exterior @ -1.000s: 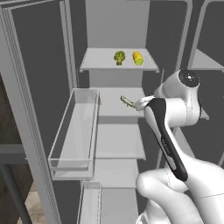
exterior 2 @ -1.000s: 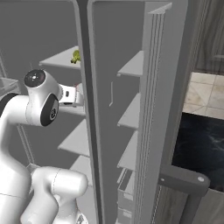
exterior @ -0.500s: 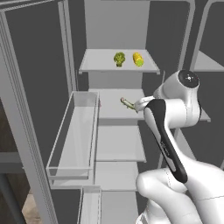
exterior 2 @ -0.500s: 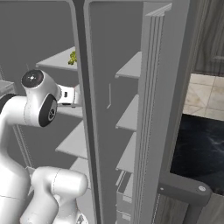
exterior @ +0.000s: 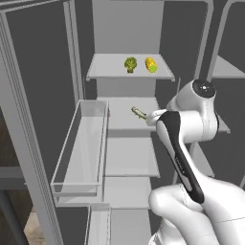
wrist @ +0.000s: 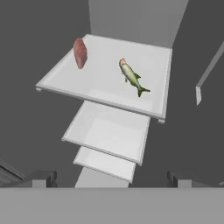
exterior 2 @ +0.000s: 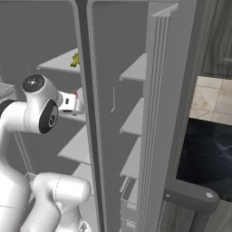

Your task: Gather the corn and broccoli from the fridge and place them on a tray on the dining counter. Then gather the steak and fish from the fridge and place them on the other tray.

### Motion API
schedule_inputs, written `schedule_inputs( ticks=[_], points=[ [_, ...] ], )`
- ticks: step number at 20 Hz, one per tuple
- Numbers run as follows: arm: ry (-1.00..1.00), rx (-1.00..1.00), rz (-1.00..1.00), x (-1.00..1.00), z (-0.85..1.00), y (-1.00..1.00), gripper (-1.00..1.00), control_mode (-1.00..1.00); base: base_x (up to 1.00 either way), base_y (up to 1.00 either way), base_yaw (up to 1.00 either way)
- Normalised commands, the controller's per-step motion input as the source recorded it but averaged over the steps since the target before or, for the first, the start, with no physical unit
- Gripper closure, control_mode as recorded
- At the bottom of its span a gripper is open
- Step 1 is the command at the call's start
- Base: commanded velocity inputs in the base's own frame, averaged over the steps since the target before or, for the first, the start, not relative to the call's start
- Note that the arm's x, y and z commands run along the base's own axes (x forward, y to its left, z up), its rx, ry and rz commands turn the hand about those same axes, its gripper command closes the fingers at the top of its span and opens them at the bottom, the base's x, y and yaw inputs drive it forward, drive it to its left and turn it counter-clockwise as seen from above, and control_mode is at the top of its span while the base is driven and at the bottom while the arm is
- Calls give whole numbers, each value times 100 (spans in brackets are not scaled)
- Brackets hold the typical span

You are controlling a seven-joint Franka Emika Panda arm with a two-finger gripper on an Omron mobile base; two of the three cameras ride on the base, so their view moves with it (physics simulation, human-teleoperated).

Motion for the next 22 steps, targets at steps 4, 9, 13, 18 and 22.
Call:
schedule_inputs(
  ticks=[4, 9, 13, 18, 22],
  points=[
    [0, 2, 0, 4, -37, 17, -100, -100, 0, 0, 0],
    [0, 0, 4, 48, -23, 31, -100, -100, 0, 0, 0],
    [-3, 0, 9, 52, -29, 49, -100, -100, 0, 0, 0],
    [0, 2, 9, 68, -24, 21, -100, -100, 0, 0, 0],
    [0, 5, 1, 80, -3, 4, -100, -100, 0, 0, 0]
  ],
)
